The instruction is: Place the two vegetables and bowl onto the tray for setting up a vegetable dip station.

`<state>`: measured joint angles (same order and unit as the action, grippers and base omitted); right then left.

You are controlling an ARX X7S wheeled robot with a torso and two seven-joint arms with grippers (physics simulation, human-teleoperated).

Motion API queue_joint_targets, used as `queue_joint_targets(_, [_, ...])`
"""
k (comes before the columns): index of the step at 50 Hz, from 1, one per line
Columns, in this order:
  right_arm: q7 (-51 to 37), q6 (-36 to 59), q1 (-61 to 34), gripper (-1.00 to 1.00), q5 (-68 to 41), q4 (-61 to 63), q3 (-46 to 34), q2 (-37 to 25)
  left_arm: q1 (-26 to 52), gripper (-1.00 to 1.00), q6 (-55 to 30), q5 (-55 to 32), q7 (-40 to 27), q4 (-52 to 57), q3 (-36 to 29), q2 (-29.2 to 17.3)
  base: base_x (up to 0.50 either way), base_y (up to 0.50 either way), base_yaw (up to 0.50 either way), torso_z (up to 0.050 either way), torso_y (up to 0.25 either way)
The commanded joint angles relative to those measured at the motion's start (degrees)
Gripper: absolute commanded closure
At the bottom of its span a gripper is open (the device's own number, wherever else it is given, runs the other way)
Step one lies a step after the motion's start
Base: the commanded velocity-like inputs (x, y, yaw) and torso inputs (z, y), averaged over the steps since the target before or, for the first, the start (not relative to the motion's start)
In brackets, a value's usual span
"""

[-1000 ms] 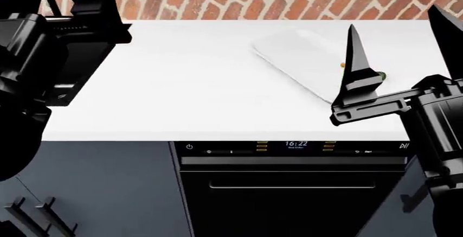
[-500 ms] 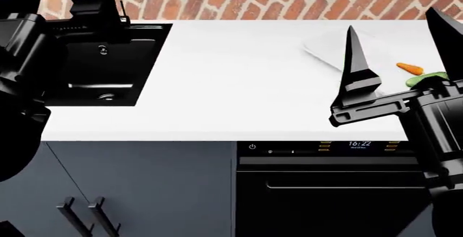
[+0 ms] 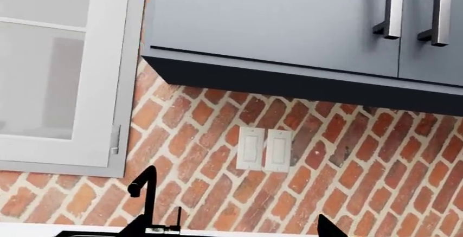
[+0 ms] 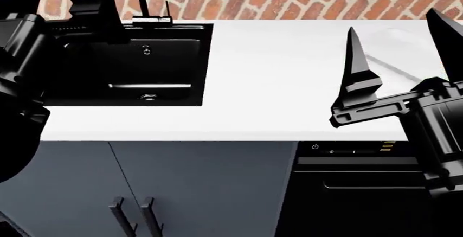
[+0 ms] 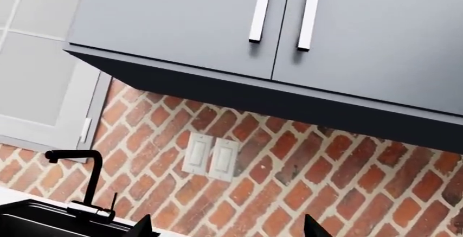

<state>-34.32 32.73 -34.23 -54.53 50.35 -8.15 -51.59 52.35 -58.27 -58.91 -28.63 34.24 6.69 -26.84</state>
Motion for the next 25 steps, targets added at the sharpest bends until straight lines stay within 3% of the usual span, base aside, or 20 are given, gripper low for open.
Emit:
queue_joint_targets(1, [0.1,0.1,0.2,-1.00,-0.6,0.4,0.7,0.1,-0.1,-1.00,0.3,-0.1,0.0,-0.1,0.5,0.2,0.00,0.50,0.00,0.000,0.000])
queue_joint_targets(25, [0.5,0.1,-0.2,-1.00,-0.9,0.0,0.0,0.1,0.1,-1.00,0.8,-0.2,-0.1,-0.5,-0.1,0.0,0.00,0.50,0.00,0.000,0.000])
